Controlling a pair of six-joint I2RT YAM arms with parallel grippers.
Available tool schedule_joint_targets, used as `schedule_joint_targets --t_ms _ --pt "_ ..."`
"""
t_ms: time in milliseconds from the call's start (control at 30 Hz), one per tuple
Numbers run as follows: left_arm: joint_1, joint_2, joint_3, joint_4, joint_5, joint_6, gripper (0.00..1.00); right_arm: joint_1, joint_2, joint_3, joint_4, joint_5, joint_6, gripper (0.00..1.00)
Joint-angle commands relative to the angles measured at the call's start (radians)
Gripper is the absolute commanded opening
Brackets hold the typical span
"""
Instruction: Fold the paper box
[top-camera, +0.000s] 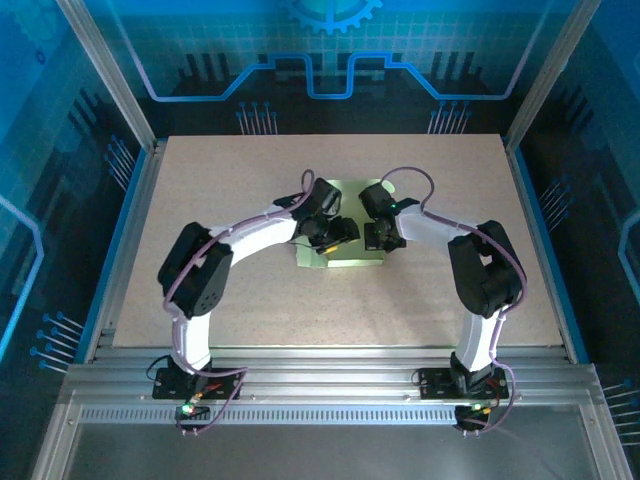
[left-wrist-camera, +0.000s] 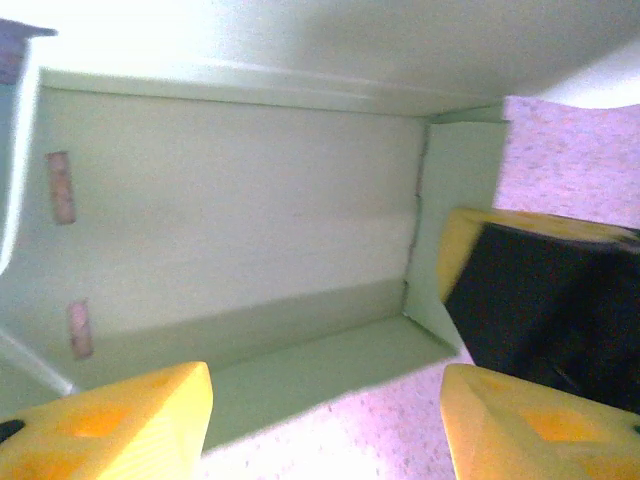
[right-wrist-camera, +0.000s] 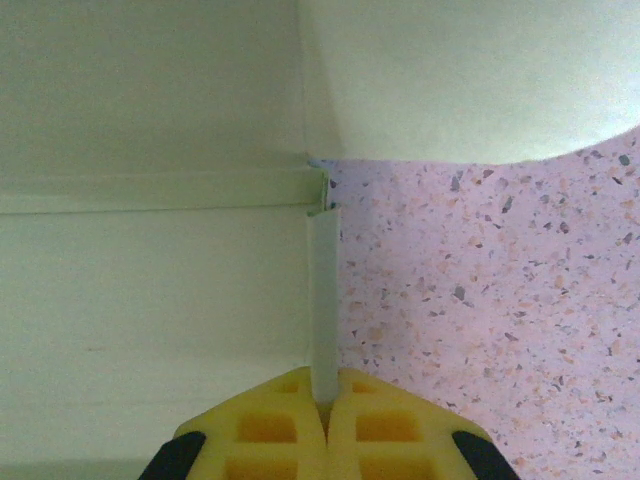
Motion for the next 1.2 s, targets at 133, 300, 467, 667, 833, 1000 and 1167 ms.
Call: schedule_joint_targets --t_ms 133,300,467,667,833,1000,1167 --pt "0.071 -0.302 -0.222 0.074 -0.133 0.060 0.75 -0.006 0.018 -0.031 0.005 -0.060 0.020 0.00" --pt "0.208 -0.497 -0.430 0.114 -0.185 0.040 0.78 -0.028 -0.014 -0.054 0.042 -0.124 0.024 0.00" --pt "0.398 -0.602 -0.669 0.221 -0.142 -0.024 0.75 -0.070 -0.066 -0.070 0.066 -0.208 0.031 0.00" --pt "0.546 -0.621 -0.841 0.499 0.021 -0.025 0.74 -0.134 -0.137 -0.099 0.103 -0.377 0.044 0.00" --pt "0.542 -0.501 -0.795 0.632 0.223 0.016 0.75 -0.161 -0.175 -0.105 0.125 -0.477 0.047 0.00" --pt "0.490 -0.386 -0.750 0.731 0.319 -0.031 0.71 -0.160 -0.193 -0.102 0.134 -0.511 0.041 0.00" --pt "0.434 -0.311 -0.766 0.969 0.418 -0.150 0.65 -0.155 -0.202 -0.101 0.131 -0.505 0.028 0.00"
